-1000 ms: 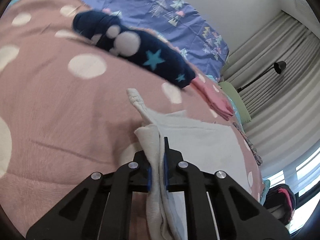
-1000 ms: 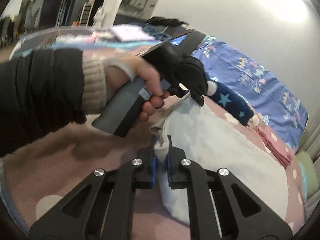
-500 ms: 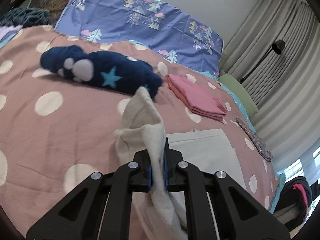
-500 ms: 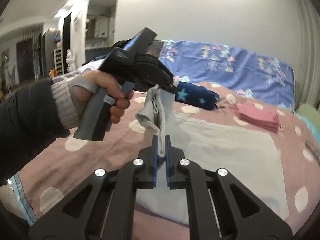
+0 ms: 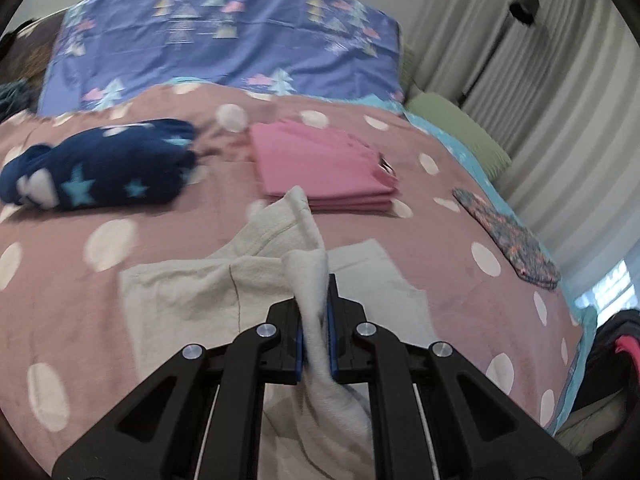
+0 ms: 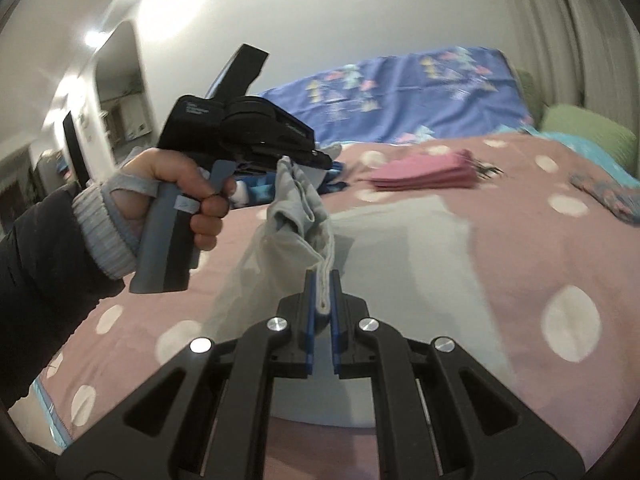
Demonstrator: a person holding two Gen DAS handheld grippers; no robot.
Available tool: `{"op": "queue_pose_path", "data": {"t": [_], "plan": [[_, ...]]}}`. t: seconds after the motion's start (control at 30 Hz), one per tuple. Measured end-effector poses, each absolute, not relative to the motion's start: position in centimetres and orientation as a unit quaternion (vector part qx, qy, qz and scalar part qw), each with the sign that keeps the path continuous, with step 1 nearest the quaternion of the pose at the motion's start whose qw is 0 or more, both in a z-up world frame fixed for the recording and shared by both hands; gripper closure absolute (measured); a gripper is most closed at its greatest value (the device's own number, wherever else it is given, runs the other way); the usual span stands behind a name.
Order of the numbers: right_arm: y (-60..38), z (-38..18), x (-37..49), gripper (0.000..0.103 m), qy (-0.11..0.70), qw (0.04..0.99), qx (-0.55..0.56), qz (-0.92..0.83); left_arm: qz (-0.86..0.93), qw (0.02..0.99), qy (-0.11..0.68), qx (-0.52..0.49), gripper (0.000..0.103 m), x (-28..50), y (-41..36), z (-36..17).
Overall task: Fold small clothes
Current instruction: 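Lift the grey shirt with both grippers, unfolding it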
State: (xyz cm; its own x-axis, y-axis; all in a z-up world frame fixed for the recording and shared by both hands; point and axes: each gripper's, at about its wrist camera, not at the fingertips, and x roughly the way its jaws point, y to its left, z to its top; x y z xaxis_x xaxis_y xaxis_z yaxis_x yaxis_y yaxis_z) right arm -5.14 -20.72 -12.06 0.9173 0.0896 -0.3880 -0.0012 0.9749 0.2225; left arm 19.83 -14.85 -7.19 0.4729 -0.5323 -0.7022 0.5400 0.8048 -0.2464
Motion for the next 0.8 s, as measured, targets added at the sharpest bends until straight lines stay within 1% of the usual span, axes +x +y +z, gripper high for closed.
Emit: {"op": "queue_pose_path", "data": {"t": [0.27, 0.47, 0.5, 0.57, 0.6, 0.63, 0.7, 0.77, 0.8], "plan": [[-26.8, -14.6, -6.4, 0.097, 0.218, 0.961, 0.169, -0.020, -0.333, 0.834, 0.437, 0.054, 0.095, 19.3, -23.1, -11.0], [-29.6, -16.4, -6.4, 0.097, 0.235, 0.946, 0.225, -0.014, -0.327, 0.833, 0.432, 0.114, 0.094, 18.7, -26.6, -12.7], [-29.8, -16.6, -6.3, 0.097, 0.239, 0.943, 0.231, -0.013, -0.327, 0.831, 0.431, 0.129, 0.092, 18.6, -27.1, -13.2], [-30.2, -17.2, -6.1, 0.097, 0.247, 0.937, 0.245, -0.008, -0.328, 0.829, 0.428, 0.147, 0.081, 18.3, -27.6, -13.8], [-30.0, -17.4, -6.4, 0.097, 0.249, 0.936, 0.250, -0.006, -0.333, 0.828, 0.424, 0.151, 0.070, 17.9, -27.6, -13.9], [-30.2, -17.5, -6.3, 0.097, 0.251, 0.934, 0.255, -0.004, -0.337, 0.827, 0.422, 0.154, 0.065, 17.5, -27.5, -13.9], [-30.2, -17.6, -6.3, 0.097, 0.255, 0.931, 0.262, -0.002, -0.344, 0.825, 0.418, 0.160, 0.063, 16.8, -27.4, -13.6], [-30.0, -17.6, -6.3, 0.097, 0.255, 0.931, 0.262, -0.001, -0.351, 0.826, 0.407, 0.169, 0.056, 16.0, -27.1, -13.1], [-29.9, -17.6, -6.3, 0.097, 0.255, 0.931, 0.261, 0.000, -0.352, 0.830, 0.396, 0.176, 0.051, 15.5, -26.8, -12.7]]}}
